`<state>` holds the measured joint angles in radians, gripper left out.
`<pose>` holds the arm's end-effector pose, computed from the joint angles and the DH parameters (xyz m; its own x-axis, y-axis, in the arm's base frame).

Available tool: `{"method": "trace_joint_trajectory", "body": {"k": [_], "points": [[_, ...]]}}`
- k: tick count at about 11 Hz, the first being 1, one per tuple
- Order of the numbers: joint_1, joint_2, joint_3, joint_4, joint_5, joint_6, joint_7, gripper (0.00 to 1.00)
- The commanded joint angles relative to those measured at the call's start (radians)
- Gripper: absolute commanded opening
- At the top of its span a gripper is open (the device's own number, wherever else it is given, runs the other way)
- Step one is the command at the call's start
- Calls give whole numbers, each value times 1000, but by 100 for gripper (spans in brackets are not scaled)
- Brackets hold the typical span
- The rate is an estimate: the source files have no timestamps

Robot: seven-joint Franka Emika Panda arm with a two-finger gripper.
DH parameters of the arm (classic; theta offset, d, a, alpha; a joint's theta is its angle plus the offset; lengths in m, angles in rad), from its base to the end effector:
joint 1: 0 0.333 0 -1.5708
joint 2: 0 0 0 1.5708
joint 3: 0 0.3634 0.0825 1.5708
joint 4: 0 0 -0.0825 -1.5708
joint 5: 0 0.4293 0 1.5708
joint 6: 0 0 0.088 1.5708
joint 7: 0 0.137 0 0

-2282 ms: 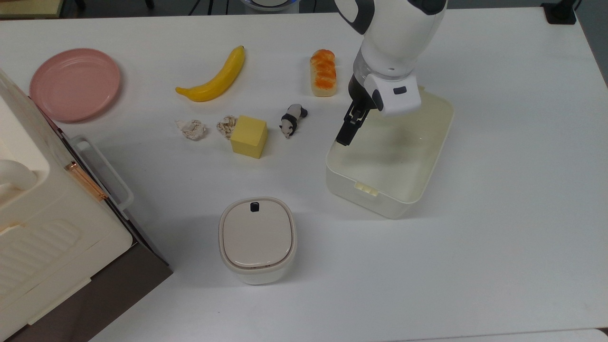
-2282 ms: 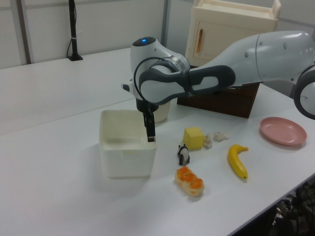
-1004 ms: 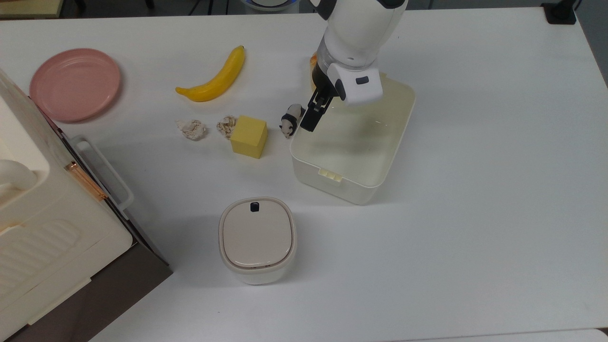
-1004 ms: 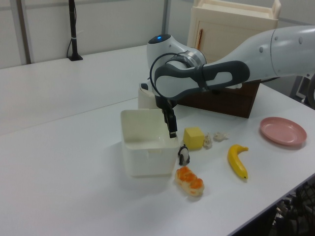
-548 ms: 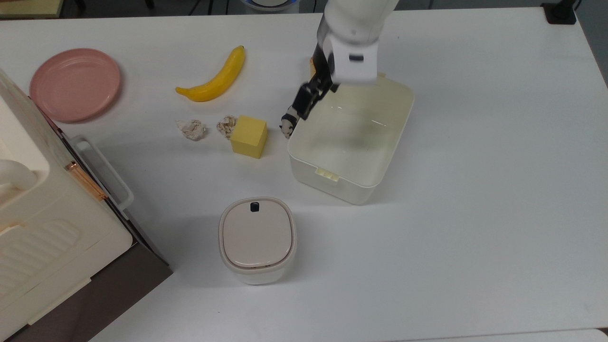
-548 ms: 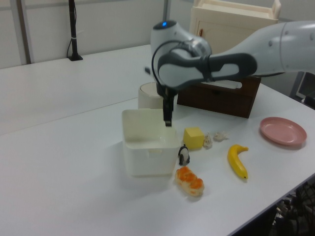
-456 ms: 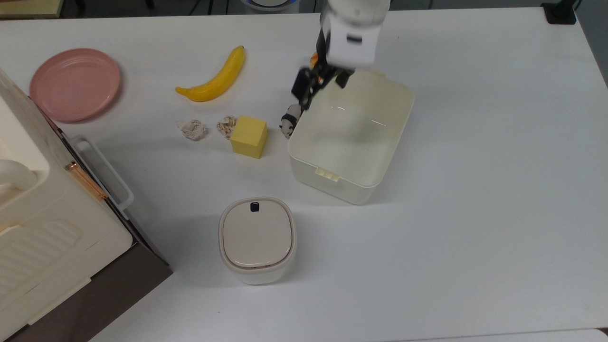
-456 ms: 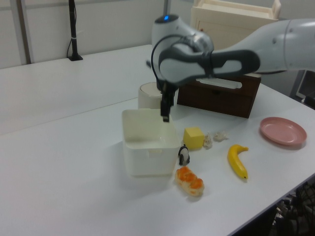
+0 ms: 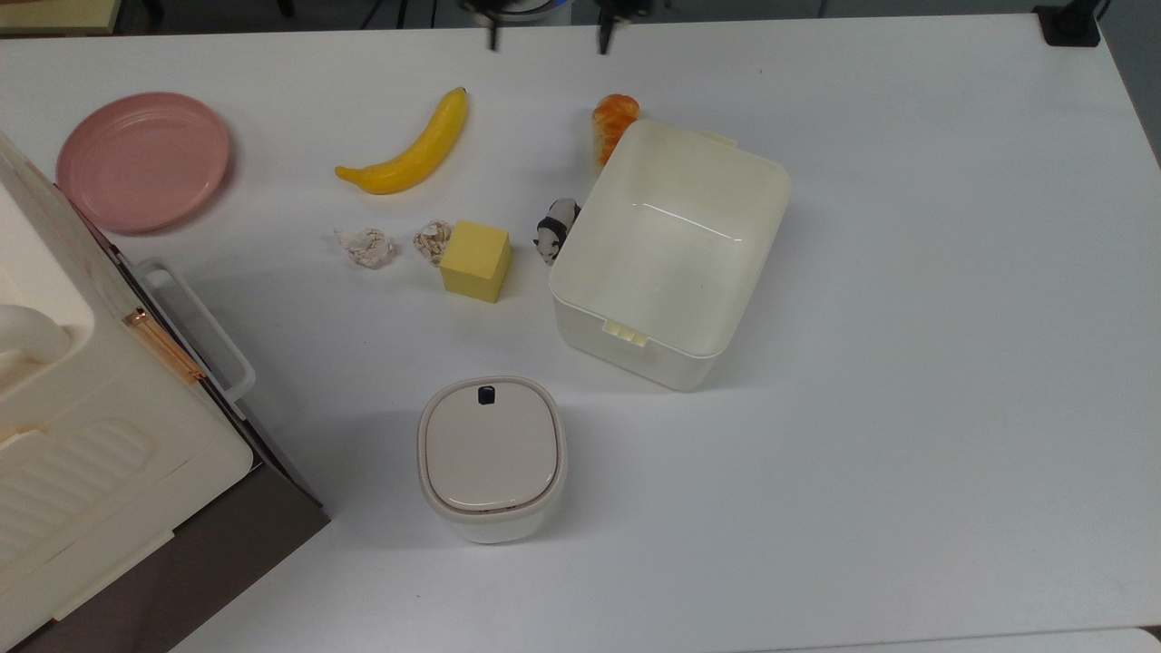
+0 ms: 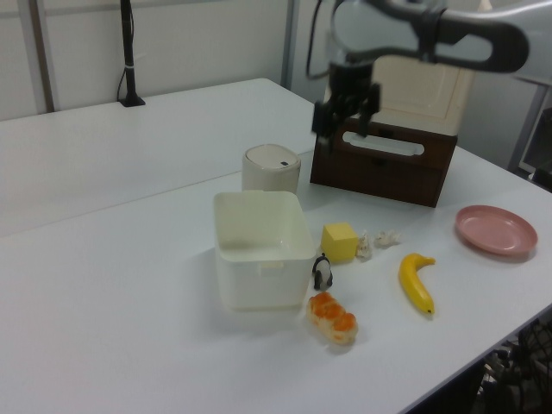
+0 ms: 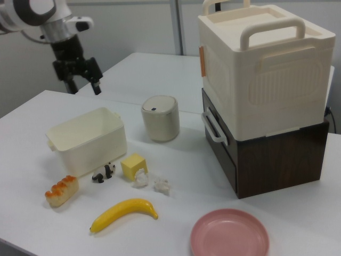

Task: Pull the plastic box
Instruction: 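Lift the gripper up out of the box and away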

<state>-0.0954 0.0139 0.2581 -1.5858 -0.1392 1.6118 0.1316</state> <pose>0.6037 0.0793 0.6309 0.9988 0.0379 0.0298 0.0336 -0.9906 0.1324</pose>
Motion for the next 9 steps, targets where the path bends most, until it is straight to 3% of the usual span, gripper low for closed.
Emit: {"method": "trace_joint_trajectory", "body": {"k": [1, 3, 5, 9], "points": [[-76, -6, -14, 13, 33, -10, 181, 100], [-87, -3, -23, 12, 74, -3, 187, 100], [-102, -17, -74, 13, 153, 13, 168, 100], [-98, -20, -80, 12, 162, 2, 118, 100]]}}
